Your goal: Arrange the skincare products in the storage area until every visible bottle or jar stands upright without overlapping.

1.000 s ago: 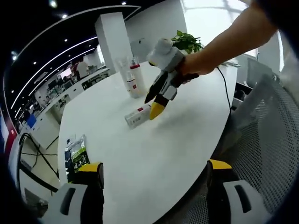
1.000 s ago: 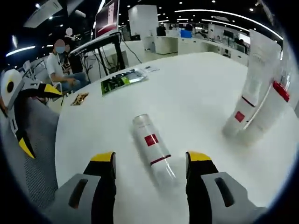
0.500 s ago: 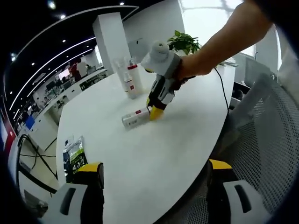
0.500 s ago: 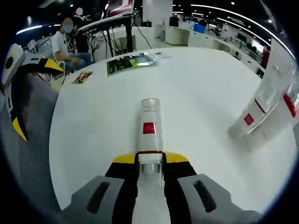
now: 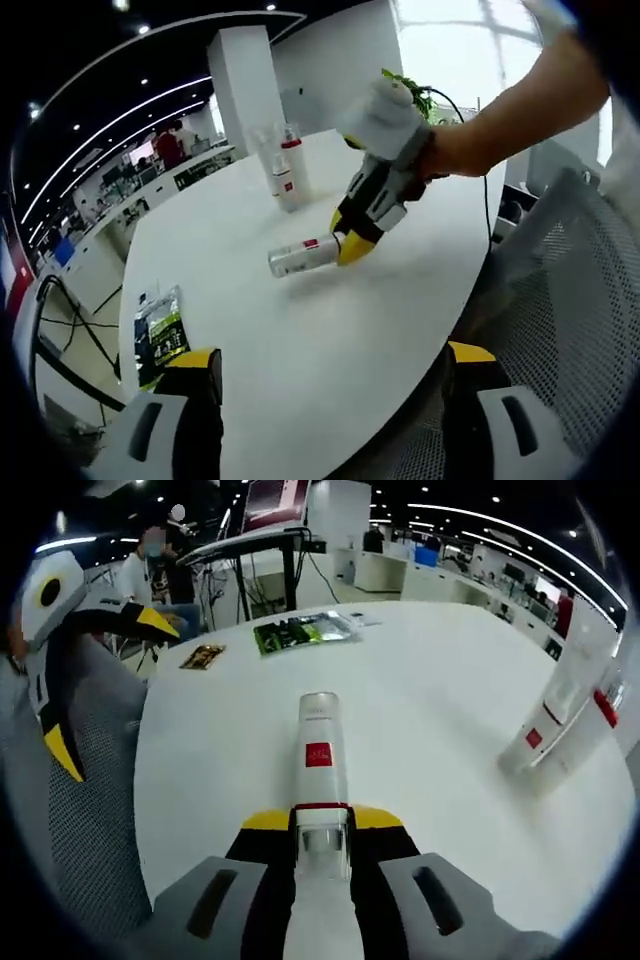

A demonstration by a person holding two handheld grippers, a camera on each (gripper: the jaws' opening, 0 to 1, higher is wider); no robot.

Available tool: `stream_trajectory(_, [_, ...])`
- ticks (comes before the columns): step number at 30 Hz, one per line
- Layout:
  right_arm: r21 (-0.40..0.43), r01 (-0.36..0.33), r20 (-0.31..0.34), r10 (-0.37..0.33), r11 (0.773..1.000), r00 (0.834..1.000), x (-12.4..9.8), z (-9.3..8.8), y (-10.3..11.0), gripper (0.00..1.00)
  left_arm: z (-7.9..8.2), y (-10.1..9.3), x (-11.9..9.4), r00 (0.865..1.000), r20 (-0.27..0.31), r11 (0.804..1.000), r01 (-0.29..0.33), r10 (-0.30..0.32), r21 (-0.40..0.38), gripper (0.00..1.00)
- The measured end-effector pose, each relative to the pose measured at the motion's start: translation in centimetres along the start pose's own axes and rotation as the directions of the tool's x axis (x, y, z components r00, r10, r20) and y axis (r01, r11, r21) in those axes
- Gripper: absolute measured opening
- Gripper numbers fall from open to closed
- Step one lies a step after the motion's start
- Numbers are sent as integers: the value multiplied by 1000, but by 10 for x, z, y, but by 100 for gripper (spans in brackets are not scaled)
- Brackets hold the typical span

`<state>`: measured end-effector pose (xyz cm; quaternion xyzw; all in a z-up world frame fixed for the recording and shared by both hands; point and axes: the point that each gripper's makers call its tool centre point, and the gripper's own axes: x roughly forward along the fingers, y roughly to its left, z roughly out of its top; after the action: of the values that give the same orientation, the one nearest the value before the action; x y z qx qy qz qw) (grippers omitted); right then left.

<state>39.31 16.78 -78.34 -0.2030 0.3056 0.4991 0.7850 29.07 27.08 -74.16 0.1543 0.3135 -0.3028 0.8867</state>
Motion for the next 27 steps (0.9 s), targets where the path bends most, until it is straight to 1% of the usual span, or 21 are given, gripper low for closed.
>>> stream_trajectory(2, [-10, -4, 17, 4, 1000, 1000, -5, 3, 9, 17, 2, -1, -1, 1000, 11, 1000, 5, -5, -3, 94])
stream_trajectory(4, [-32, -7, 33, 8, 999, 999, -13, 5, 20, 17, 2, -4, 0, 1000, 9, 1000, 17, -17, 1, 95])
stream_trajectory(6, [-43, 3, 59, -1, 999, 998, -24, 13, 31, 17, 3, -10, -1, 999, 14, 999, 33, -33, 22, 96])
stream_trajectory(8, [-32, 9, 95, -6, 999, 996, -32, 19, 39, 17, 6, -11, -2, 999, 29, 999, 32, -34, 44, 96])
stream_trajectory(10, [-43, 16, 103, -11, 999, 995, -39, 22, 46, 17, 7, -10, -2, 999, 35, 999, 33, -34, 41, 96])
stream_trajectory(11, [-55, 19, 118, -13, 998, 993, -42, 26, 48, 17, 8, -10, -2, 999, 38, 999, 38, -39, 27, 95])
stream_trajectory(12, [-78, 27, 131, -16, 997, 991, -47, 30, 52, 17, 8, -10, -2, 998, 38, 999, 45, -46, 20, 94])
stream_trajectory(14, [-142, 38, 136, -19, 989, 991, -52, 34, 55, 17, 9, -12, -4, 997, 39, 998, 61, -61, 11, 86])
stream_trajectory(16, [-168, 32, 122, -12, 985, 992, -59, 36, 62, 17, 12, -16, -6, 995, 58, 996, 86, -85, -7, 84])
stream_trajectory(17, [-191, 42, 116, -20, 981, 993, -63, 39, 64, 17, 14, -18, -5, 993, 68, 995, 94, -93, -13, 84])
stream_trajectory(18, [-199, 40, 116, -17, 979, 993, -66, 40, 66, 17, 14, -20, -4, 992, 71, 994, 107, -105, -24, 84])
stream_trajectory(19, [-230, 37, 117, -10, 973, 993, -69, 43, 67, 17, 14, -20, -4, 992, 66, 993, 111, -109, -37, 84])
stream_trajectory(20, [-238, 38, 116, -10, 971, 993, -70, 44, 68, 17, 15, -20, -5, 991, 73, 992, 117, -114, -49, 84])
stream_trajectory(23, [-272, 44, 67, -26, 961, 997, -79, 43, 67, 17, 21, -24, -7, 984, 108, 985, 153, -144, -85, 84])
stream_trajectory(24, [-283, 51, 66, -34, 958, 997, -84, 46, 67, 17, 23, -25, -8, 981, 118, 981, 164, -151, -101, 84])
stream_trajectory(25, [-299, 53, 61, -36, 953, 997, -88, 49, 67, 17, 26, -25, -10, 979, 130, 977, 173, -156, -124, 82])
stream_trajectory(27, [-416, 50, 4, -53, 908, 999, -98, 49, 69, 17, 43, -22, -20, 963, 217, 973, 189, -157, -131, 72])
